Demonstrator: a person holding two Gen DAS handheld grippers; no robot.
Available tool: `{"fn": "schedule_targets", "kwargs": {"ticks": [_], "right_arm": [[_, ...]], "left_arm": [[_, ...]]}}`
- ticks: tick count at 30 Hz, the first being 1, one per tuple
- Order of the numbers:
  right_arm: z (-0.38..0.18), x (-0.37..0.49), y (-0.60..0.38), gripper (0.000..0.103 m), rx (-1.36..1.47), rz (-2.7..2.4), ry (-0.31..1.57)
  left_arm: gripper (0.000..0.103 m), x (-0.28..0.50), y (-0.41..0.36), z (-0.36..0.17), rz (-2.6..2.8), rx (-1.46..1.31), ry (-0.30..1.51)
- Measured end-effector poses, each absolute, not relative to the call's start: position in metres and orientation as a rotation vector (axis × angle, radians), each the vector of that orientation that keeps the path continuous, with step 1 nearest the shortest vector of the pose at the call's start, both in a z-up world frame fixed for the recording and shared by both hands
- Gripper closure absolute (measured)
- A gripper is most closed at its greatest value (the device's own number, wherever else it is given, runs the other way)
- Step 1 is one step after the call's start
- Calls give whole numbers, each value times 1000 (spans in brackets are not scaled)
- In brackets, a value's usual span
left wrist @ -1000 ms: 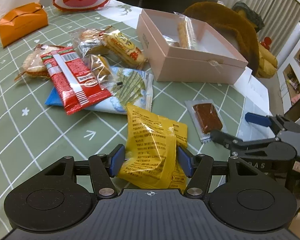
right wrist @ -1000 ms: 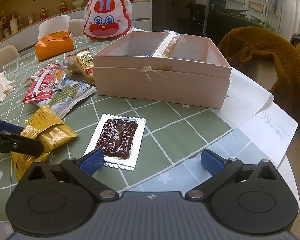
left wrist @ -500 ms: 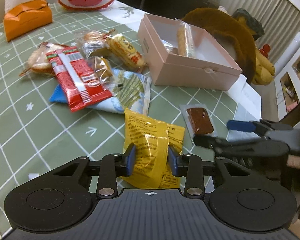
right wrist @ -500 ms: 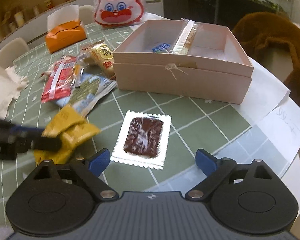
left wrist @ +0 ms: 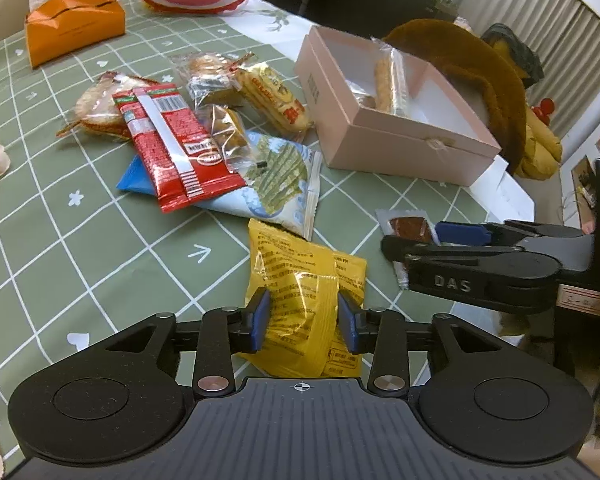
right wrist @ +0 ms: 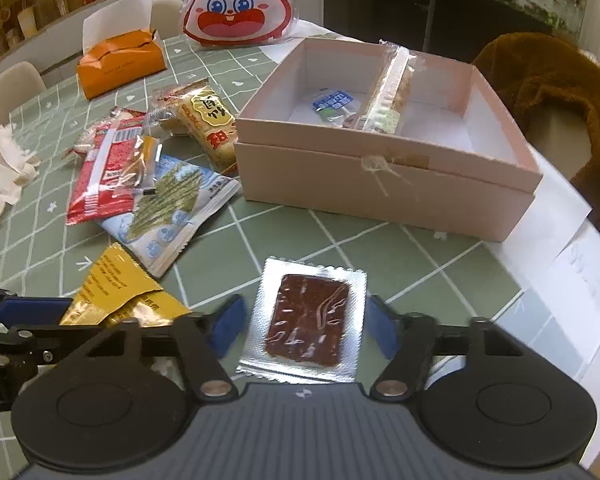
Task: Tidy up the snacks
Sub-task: 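Grasp the silver-wrapped chocolate square with the right tool while the left lifts the yellow packet, then carry the yellow packet and chocolate square into the pink box and open both tools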
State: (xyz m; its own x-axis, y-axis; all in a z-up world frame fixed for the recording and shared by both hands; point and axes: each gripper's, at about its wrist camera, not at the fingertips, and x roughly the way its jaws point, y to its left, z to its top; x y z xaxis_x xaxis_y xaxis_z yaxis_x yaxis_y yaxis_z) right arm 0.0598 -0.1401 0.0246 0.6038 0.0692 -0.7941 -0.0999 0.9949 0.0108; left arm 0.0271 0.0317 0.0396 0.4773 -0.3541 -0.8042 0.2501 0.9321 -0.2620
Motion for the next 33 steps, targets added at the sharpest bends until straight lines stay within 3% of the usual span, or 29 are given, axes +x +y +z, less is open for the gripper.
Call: {"fn": "schedule_targets", "kwargs": {"ticks": [7,23,33], "right_arm": [[36,42,-147,50,-21,149,931],[60,-1,-174,53,-7,130,908],[62,-9,-183,53,13,120,896]], "left_arm": [[54,30,26,37,-365,-82,1026],[71,13,25,50,-407,-82,965],[72,-1,13,69,-421,-25,914]]}}
